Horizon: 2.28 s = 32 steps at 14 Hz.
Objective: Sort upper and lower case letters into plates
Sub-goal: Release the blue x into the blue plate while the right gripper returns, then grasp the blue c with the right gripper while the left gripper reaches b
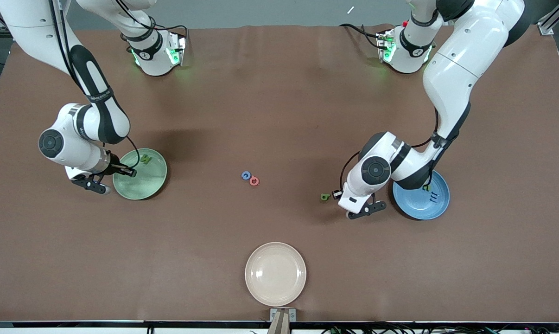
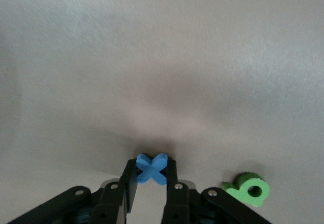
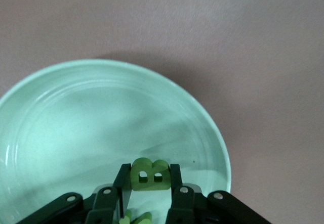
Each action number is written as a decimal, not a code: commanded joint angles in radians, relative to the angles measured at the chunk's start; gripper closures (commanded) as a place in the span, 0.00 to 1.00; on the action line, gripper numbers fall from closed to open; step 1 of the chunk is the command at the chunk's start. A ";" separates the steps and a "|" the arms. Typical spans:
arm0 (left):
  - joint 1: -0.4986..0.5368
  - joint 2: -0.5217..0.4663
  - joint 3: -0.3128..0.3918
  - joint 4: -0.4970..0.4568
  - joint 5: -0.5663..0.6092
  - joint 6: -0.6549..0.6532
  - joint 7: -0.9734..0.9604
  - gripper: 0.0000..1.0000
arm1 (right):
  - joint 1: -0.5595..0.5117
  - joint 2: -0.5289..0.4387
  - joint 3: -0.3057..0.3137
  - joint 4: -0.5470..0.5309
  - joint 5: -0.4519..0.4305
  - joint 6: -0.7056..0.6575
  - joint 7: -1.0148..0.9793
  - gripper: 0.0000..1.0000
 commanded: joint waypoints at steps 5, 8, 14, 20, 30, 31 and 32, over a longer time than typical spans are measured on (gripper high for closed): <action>0.122 -0.237 -0.034 -0.158 0.021 -0.111 0.156 0.89 | -0.010 0.001 0.014 -0.033 -0.004 0.005 -0.007 0.96; 0.301 -0.291 -0.120 -0.251 0.021 -0.111 0.300 0.89 | -0.010 0.003 0.014 -0.030 -0.004 -0.002 -0.003 0.35; 0.514 -0.264 -0.157 -0.327 0.057 -0.047 0.529 0.89 | 0.024 -0.008 0.022 0.144 0.008 -0.247 0.061 0.00; 0.547 -0.173 -0.155 -0.334 0.145 0.013 0.547 0.87 | 0.298 0.033 0.022 0.313 0.051 -0.301 0.511 0.00; 0.551 -0.202 -0.158 -0.329 0.145 -0.004 0.585 0.00 | 0.557 0.284 0.020 0.453 0.071 -0.056 0.981 0.00; 0.558 -0.232 -0.169 -0.325 0.133 -0.039 0.602 0.00 | 0.574 0.288 0.020 0.457 0.071 -0.051 1.010 0.00; 0.562 -0.248 -0.204 -0.315 0.123 -0.077 0.601 0.00 | 0.590 0.288 0.020 0.457 0.071 -0.048 1.030 0.00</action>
